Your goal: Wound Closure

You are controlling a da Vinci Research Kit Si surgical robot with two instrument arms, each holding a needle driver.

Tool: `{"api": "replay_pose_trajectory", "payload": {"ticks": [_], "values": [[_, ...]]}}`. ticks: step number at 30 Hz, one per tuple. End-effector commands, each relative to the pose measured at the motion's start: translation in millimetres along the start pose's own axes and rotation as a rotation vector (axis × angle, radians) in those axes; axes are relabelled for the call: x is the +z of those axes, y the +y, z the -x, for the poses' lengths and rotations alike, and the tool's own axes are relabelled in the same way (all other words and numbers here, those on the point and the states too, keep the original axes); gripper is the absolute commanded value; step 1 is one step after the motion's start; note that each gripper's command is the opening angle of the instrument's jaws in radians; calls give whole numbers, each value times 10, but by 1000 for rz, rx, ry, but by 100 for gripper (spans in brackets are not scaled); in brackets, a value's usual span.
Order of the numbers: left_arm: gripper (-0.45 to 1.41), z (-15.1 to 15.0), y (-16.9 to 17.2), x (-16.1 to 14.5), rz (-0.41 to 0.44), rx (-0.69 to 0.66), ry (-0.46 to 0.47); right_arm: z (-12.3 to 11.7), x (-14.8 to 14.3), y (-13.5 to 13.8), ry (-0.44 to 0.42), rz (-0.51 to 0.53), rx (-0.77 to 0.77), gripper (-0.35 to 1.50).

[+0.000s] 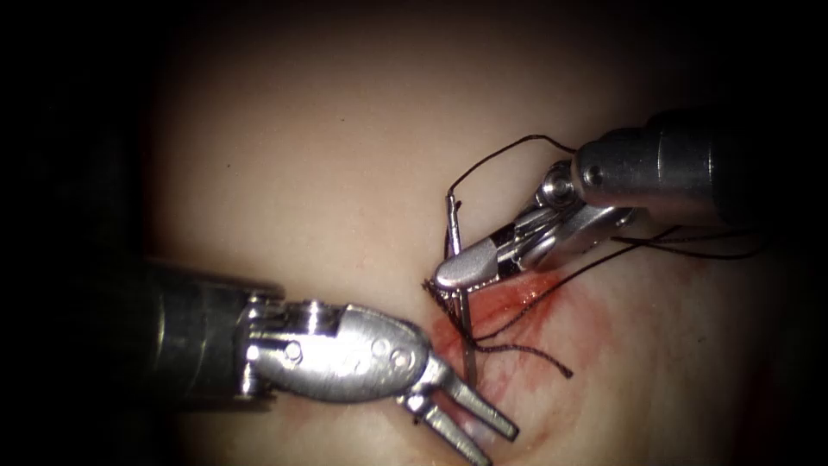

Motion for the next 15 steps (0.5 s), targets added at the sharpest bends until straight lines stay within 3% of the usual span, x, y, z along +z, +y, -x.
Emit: {"api": "replay_pose_trajectory", "payload": {"ticks": [1,15], "values": [[19,6,-3,5,0,1,2,-6,7,1,-2,-1,0,-35],[19,16,-7,1,-12,6,-10,-3,12,-4,-8,-12,3,-35]]}}
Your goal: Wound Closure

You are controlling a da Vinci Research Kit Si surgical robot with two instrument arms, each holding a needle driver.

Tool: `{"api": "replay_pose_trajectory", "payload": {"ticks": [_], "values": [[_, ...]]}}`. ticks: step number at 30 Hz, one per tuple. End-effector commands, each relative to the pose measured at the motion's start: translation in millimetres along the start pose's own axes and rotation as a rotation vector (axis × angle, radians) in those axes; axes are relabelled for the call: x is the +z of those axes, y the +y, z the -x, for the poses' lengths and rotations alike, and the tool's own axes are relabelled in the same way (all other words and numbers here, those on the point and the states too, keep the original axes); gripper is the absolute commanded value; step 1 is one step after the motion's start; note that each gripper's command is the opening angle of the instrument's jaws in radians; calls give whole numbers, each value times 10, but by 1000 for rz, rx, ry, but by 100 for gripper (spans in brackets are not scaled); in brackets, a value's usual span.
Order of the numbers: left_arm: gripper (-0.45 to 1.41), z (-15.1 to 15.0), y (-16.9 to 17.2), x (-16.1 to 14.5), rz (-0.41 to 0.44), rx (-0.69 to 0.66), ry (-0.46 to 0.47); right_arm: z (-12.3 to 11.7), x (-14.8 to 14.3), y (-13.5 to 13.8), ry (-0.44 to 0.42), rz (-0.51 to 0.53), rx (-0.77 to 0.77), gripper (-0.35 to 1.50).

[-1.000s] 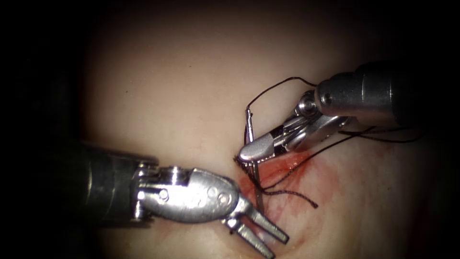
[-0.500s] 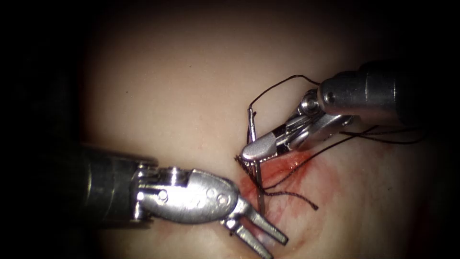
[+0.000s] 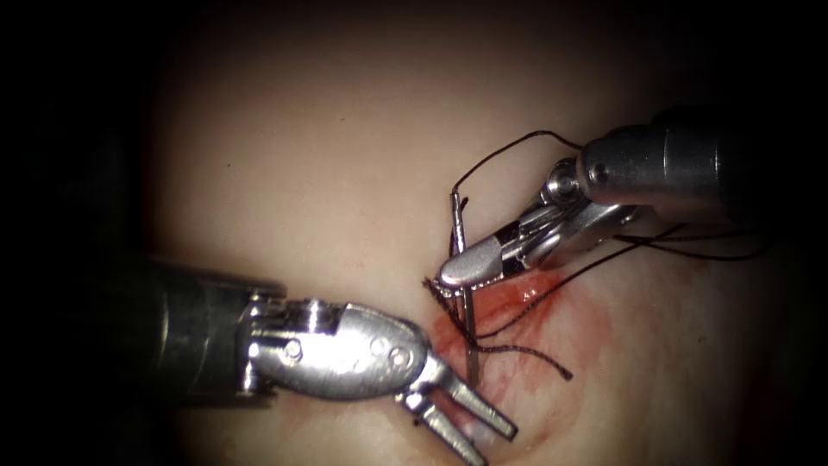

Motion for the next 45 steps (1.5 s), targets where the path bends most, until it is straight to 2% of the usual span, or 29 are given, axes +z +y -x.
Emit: {"api": "replay_pose_trajectory", "payload": {"ticks": [1,8,12,18,28,37,38,39,41,42,43,44,45], "values": [[19,5,-3,5,-3,0,-1,-7,6,2,-3,0,-1,-35],[17,12,-5,2,-4,3,-14,-6,8,1,-6,-3,-1,-35],[10,2,-3,0,-4,-8,-5,-9,4,0,-5,-3,-2,-35],[12,-17,0,-2,-5,-16,15,-12,2,-1,-3,-4,-3,-35],[17,-26,4,-5,-3,-25,31,-15,0,-2,1,-6,-4,-35],[37,-41,5,-20,-15,-50,72,-23,-11,0,6,-1,-27,-35],[41,-43,5,-23,-23,-52,78,-24,-12,0,6,-1,-34,-35],[54,-46,4,-28,-33,-55,85,-26,-15,0,8,3,-41,-35],[56,-48,5,-32,-34,-56,88,-27,-16,1,9,3,-42,-35],[54,-48,6,-34,-32,-56,89,-27,-16,1,9,3,-42,-35],[42,-46,11,-40,-30,-72,91,-26,-16,1,13,1,-41,-35],[42,-46,11,-40,-30,-72,91,-26,-16,1,13,1,-41,-35],[34,-45,14,-42,-27,-76,90,-25,-16,1,13,1,-41,-35]]}}
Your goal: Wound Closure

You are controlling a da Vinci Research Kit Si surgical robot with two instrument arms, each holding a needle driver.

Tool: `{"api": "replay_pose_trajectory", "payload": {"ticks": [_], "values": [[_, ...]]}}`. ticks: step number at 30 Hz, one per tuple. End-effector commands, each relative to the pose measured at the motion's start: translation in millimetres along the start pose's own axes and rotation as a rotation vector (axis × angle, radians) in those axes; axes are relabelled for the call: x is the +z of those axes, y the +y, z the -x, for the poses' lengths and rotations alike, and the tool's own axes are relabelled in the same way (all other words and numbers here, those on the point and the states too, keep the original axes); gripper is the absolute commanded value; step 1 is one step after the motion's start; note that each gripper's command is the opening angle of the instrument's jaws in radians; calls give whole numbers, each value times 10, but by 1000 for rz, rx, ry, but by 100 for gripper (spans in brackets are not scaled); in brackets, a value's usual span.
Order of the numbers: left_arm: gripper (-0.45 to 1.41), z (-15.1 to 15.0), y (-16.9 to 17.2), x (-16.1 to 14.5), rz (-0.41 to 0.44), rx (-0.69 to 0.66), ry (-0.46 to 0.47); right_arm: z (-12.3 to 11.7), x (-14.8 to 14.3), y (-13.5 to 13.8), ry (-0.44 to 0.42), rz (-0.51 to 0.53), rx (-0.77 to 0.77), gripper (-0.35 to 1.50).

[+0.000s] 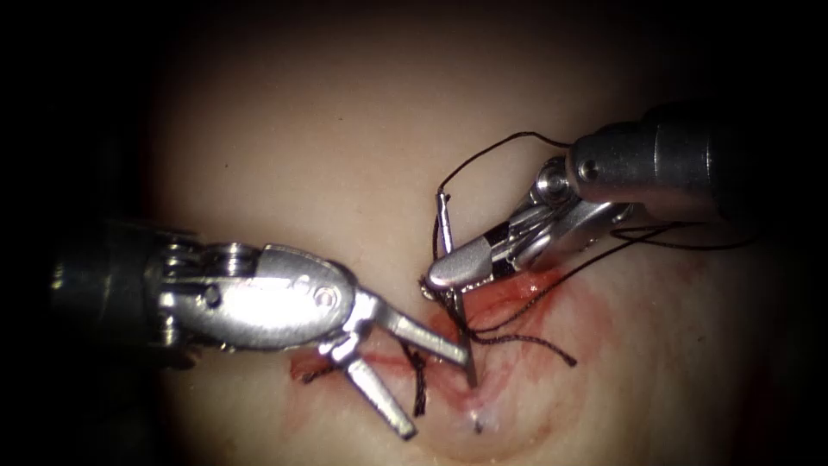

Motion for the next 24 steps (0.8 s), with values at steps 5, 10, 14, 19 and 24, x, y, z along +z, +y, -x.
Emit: {"api": "replay_pose_trajectory", "payload": {"ticks": [5,10,14,19,24], "values": [[12,22,9,11,11,-76,-26,1,13,2,-2,-5,14,-35],[-6,33,13,18,27,-97,-39,7,20,0,-8,-26,36,-35],[-13,34,13,19,26,-120,-40,11,24,-9,-7,-40,47,-35],[-8,32,12,24,22,-122,-40,16,25,-21,-2,-51,61,-35],[-10,32,12,25,21,-134,-40,22,22,-24,2,-36,65,-35]]}}
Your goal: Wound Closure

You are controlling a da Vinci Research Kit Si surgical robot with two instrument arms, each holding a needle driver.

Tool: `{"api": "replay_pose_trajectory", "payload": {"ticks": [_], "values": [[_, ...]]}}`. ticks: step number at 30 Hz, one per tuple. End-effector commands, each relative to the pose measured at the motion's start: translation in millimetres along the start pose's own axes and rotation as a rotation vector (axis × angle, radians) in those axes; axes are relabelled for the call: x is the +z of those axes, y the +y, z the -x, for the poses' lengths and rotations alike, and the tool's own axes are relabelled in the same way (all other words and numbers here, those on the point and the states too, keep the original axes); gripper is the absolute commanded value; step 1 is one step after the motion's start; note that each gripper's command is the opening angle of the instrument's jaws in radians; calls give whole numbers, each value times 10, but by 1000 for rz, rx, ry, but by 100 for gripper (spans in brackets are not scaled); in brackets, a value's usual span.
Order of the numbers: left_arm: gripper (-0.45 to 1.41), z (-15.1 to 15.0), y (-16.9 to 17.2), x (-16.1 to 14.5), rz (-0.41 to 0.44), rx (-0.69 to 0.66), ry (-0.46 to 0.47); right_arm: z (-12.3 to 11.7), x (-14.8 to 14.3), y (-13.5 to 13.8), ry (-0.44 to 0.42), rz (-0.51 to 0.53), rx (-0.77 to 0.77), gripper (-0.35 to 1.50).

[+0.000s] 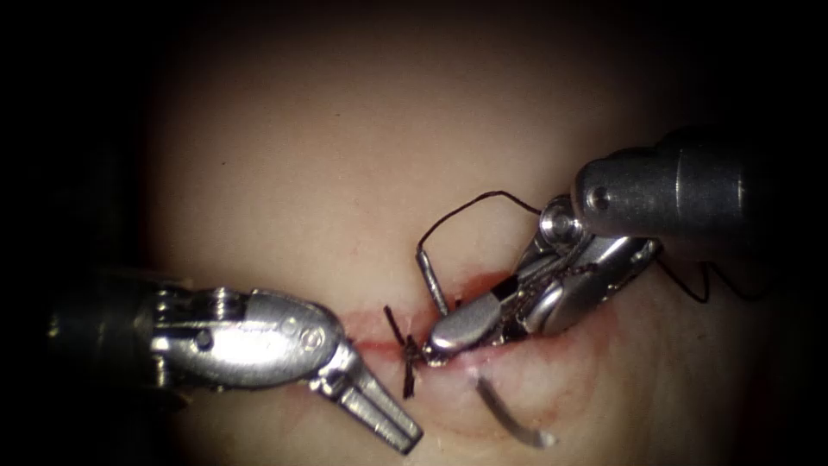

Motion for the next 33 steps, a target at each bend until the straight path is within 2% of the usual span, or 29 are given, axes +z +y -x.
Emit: {"api": "replay_pose_trajectory", "payload": {"ticks": [1,14,19,24,25,26,27,28,29,30,33], "values": [[-10,4,-4,5,2,1,0,-9,3,3,4,16,-9,-35],[-11,4,-4,5,1,-5,0,-1,19,-22,43,-25,16,-35],[-11,4,-5,6,1,-6,0,-4,16,-20,48,-22,19,-35],[-8,2,-6,6,3,-7,1,-17,10,-18,82,-10,-134,-35],[29,-3,-9,4,-17,-10,8,-20,5,-17,91,8,-144,-35],[29,-3,-9,4,-17,-10,8,-20,5,-17,91,8,-144,-35],[59,-6,-11,2,-29,-13,14,-23,2,-17,103,20,-153,-35],[96,-17,-16,-2,-80,-22,26,-26,-2,-16,120,24,-161,-35],[96,-17,-16,-2,-80,-22,26,-26,-2,-16,120,24,-161,-35],[108,-29,-20,-6,-148,-5,30,-29,-4,-15,131,21,-178,-35],[115,-50,-25,-10,-253,46,11,-33,-8,-14,159,12,-211,-35]]}}
